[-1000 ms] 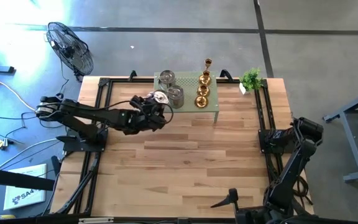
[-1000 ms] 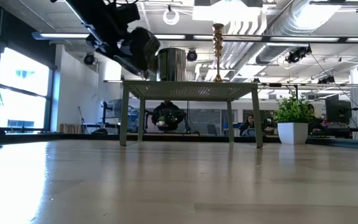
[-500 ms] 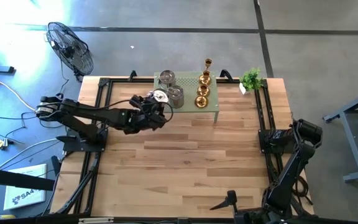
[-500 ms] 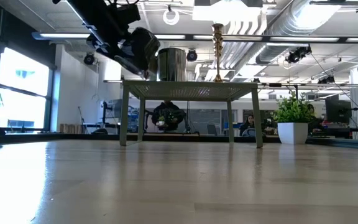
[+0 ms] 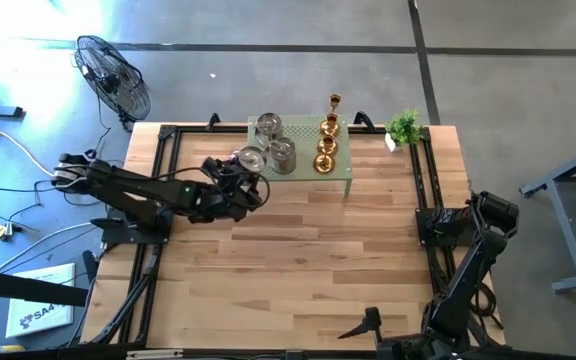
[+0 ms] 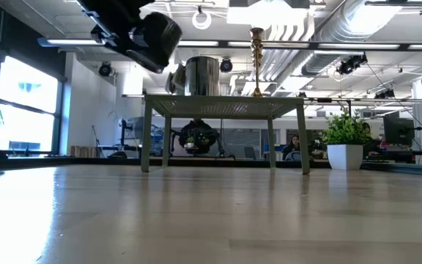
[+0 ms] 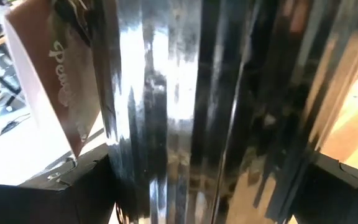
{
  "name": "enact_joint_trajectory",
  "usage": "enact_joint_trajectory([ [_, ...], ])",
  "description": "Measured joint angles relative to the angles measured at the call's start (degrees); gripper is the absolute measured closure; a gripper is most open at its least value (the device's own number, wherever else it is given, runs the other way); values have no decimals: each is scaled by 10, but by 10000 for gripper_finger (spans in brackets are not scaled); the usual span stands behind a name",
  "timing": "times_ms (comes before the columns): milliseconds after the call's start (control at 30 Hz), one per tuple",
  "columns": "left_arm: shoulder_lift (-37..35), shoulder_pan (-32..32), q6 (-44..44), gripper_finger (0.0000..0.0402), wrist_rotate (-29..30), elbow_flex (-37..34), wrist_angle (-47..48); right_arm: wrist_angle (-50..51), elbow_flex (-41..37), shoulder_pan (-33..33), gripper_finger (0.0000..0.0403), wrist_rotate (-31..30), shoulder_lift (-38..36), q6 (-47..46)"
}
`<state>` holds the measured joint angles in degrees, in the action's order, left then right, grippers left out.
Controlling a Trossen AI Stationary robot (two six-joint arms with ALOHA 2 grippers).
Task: Pick & Place candle stick holders
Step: Put the silver scented candle on the shelf
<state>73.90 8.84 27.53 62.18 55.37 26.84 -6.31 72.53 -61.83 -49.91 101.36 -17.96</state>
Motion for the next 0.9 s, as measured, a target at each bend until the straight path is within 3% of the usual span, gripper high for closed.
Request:
enact_joint_trajectory([
  [233,-12,7,90,46,19,-2,96,0,0,-1,12,6,0,2],
  [500,-17,6,-10,46,-17,-71,-71,0,0,-1,12,6,0,6],
  [700,-52,5,-141,46,-104,-140,-230,0,0,-1,12,6,0,15],
  [900,-121,5,-170,46,-141,-189,-280,0,0,-1,12,6,0,15],
])
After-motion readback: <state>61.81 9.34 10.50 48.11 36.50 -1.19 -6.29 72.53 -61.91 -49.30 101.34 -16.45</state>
